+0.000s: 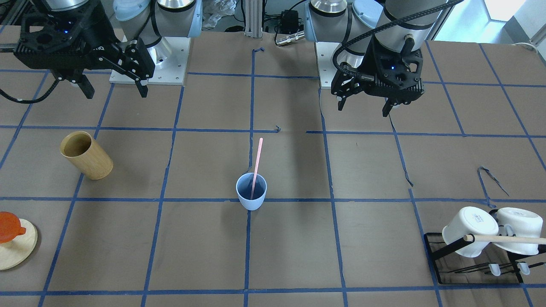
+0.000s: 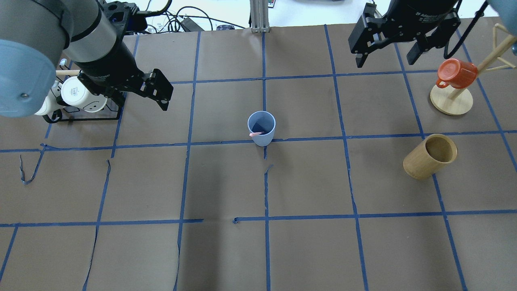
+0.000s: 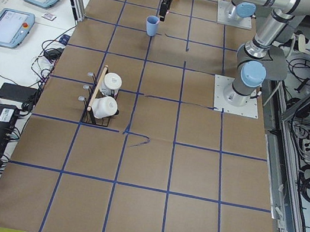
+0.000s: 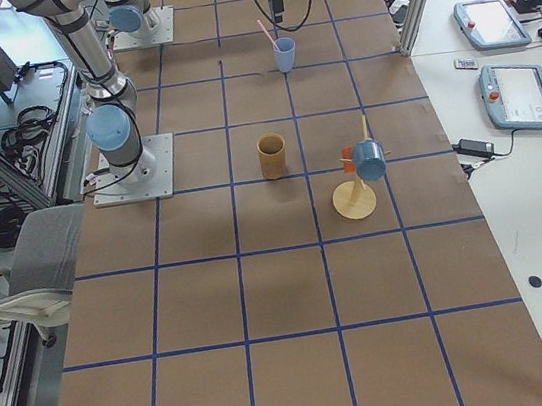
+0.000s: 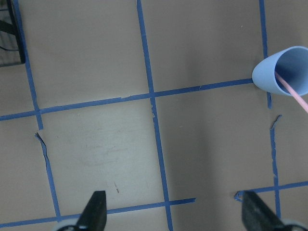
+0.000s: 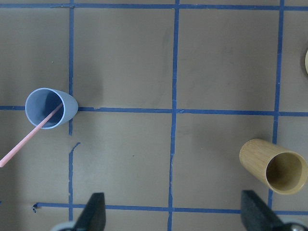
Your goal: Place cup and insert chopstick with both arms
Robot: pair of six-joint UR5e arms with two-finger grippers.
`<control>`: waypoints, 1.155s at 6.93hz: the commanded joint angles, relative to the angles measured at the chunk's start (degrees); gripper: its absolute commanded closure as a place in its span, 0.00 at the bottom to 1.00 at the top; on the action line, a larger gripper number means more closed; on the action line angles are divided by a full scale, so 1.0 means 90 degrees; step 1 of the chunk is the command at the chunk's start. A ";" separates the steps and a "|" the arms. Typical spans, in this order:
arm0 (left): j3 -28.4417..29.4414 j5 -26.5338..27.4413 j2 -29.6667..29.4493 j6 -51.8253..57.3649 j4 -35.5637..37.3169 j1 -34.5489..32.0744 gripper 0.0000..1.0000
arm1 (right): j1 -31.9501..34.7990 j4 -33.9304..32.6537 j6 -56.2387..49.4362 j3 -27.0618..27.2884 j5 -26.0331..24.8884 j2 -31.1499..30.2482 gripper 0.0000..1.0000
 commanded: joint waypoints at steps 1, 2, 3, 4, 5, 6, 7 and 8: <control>0.0008 -0.0005 0.0013 0.0000 -0.0007 -0.0003 0.00 | -0.0040 -0.0004 -0.0345 0.0035 0.0112 -0.0059 0.00; 0.0008 0.0005 0.0023 0.0000 -0.0007 -0.0003 0.00 | -0.0030 -0.0024 -0.0445 0.0074 0.0112 -0.0021 0.00; 0.0008 -0.0005 0.0023 0.0000 -0.0007 -0.0003 0.00 | -0.0059 -0.0062 -0.0446 0.0209 0.0103 0.0009 0.00; 0.0008 -0.0005 0.0023 0.0000 -0.0007 -0.0003 0.00 | -0.0040 -0.0430 -0.0456 0.0288 0.0103 -0.0030 0.00; 0.0008 -0.0005 0.0023 0.0000 -0.0007 -0.0003 0.00 | -0.0050 -0.0502 -0.0456 0.0492 0.0103 -0.0078 0.00; 0.0018 -0.0005 0.0023 -0.0009 0.0002 -0.0003 0.00 | -0.0059 -0.0483 -0.0543 0.0523 0.0025 -0.0205 0.00; 0.0018 -0.0005 0.0042 0.0000 0.0002 -0.0003 0.00 | -0.0059 -0.0415 -0.0563 0.0523 0.0025 -0.0216 0.00; 0.0018 -0.0005 0.0042 -0.0009 0.0002 -0.0003 0.00 | -0.0059 -0.0395 -0.0563 0.0523 0.0025 -0.0225 0.00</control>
